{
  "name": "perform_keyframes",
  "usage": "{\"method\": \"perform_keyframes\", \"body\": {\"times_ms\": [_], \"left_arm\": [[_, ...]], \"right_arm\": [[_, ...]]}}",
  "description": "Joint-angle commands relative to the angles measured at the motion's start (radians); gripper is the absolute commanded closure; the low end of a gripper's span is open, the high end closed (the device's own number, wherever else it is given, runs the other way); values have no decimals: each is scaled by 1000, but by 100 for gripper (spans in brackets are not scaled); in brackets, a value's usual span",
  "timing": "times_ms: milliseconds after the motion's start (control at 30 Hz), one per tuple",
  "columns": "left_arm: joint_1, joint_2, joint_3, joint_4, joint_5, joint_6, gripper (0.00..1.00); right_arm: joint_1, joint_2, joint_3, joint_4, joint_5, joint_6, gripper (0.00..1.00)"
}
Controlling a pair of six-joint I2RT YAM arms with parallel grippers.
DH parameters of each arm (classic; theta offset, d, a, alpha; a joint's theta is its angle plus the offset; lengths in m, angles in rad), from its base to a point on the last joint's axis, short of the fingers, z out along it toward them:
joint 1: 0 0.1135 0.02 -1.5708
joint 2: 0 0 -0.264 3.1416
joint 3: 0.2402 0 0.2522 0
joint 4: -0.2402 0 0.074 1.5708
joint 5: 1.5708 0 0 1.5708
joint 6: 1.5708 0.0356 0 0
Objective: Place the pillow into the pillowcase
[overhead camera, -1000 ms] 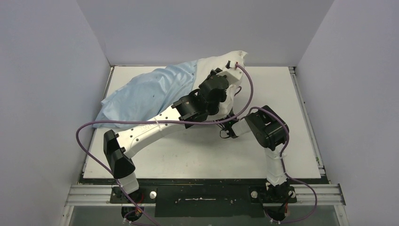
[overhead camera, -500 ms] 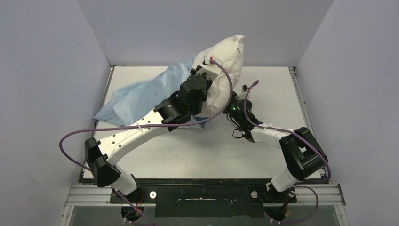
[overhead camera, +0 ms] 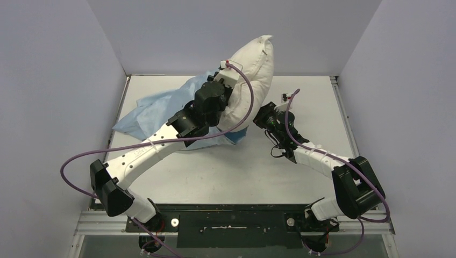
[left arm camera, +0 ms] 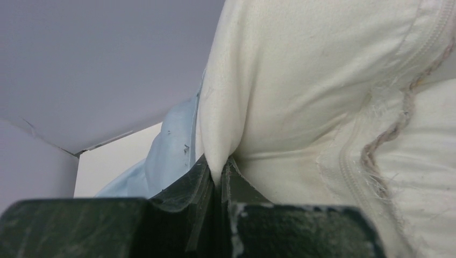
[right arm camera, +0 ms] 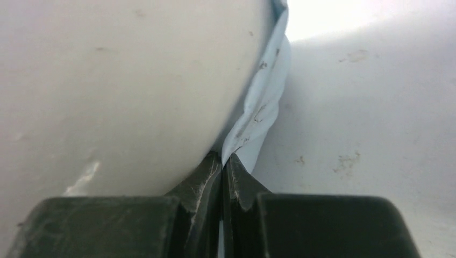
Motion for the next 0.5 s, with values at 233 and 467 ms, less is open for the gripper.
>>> {"method": "perform_keyframes", "body": {"times_ms": [233, 467], "left_arm": [[-29, -122, 56, -147, 375, -170, 52], [-15, -227, 42, -208, 275, -250, 54]], "right_arm": [[8, -60, 50, 142, 29, -20, 100], [-4, -59, 48, 138, 18, -15, 100]]}}
